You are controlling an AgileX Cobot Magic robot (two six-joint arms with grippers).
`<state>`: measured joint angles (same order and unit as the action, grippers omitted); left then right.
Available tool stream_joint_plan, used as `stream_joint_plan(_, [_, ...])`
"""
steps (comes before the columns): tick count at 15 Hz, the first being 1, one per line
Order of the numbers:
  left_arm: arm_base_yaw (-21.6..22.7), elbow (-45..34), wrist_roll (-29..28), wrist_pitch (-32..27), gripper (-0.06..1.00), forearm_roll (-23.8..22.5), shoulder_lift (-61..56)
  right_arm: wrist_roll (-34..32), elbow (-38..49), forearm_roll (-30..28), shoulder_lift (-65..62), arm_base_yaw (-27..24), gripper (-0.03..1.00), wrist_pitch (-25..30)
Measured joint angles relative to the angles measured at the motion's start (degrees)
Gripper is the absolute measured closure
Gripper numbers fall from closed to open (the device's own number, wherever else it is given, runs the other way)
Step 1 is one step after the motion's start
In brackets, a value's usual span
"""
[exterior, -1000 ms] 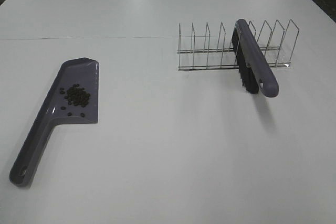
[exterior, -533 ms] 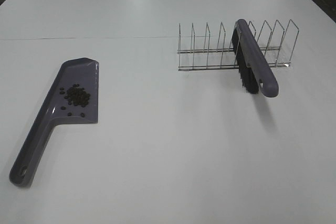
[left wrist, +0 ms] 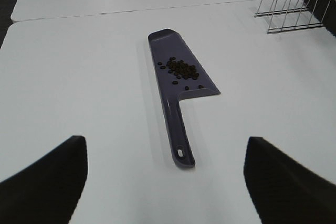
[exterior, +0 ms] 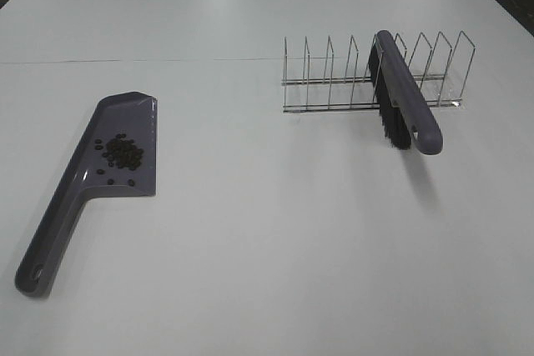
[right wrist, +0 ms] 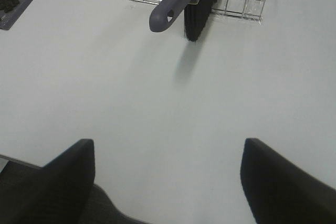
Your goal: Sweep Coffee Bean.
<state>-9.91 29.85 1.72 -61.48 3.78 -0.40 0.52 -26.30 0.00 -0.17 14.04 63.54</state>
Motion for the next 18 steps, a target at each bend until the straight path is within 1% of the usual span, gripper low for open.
stream_joint_plan(7, [0.00,0.00,0.00,0.00,0.19,0.06,0.00,0.00,0.00,0.00,0.00,0.00,0.29,0.00])
stream_joint_plan(8, [0.23,0.00,0.00,0.00,0.19,0.06,0.00,0.00,0.00,0.00,0.00,0.00,0.29,0.00])
stream_joint_plan(9, [1.43,0.00,0.00,0.00,0.19,0.06,0.00,0.00,0.00,0.00,0.00,-0.34,0.29,0.00])
stream_joint_plan(10, [3.32,0.00,0.00,0.00,0.19,0.06,0.00,0.00,0.00,0.00,0.00,-1.83,0.29,0.00])
stream_joint_plan(12, [8.02,0.00,0.00,0.00,0.19,0.06,0.00,0.00,0.00,0.00,0.00,-7.79,0.29,0.00])
stream_joint_plan(13, [9.00,0.00,0.00,0.00,0.19,0.06,0.00,0.00,0.00,0.00,0.00,-11.12,0.29,0.00])
stream_joint_plan(15, [9.11,0.00,0.00,0.00,0.19,0.06,0.00,0.00,0.00,0.00,0.00,-15.07,0.29,0.00])
stream_joint_plan(16, [9.11,0.00,-0.06,0.00,0.19,0.06,0.00,0.00,0.00,0.00,0.00,-16.16,0.29,0.00])
stream_joint_plan(18, [9.11,0.00,-0.06,0.00,0.19,0.06,0.00,0.00,0.00,0.00,0.00,-16.56,0.29,0.00])
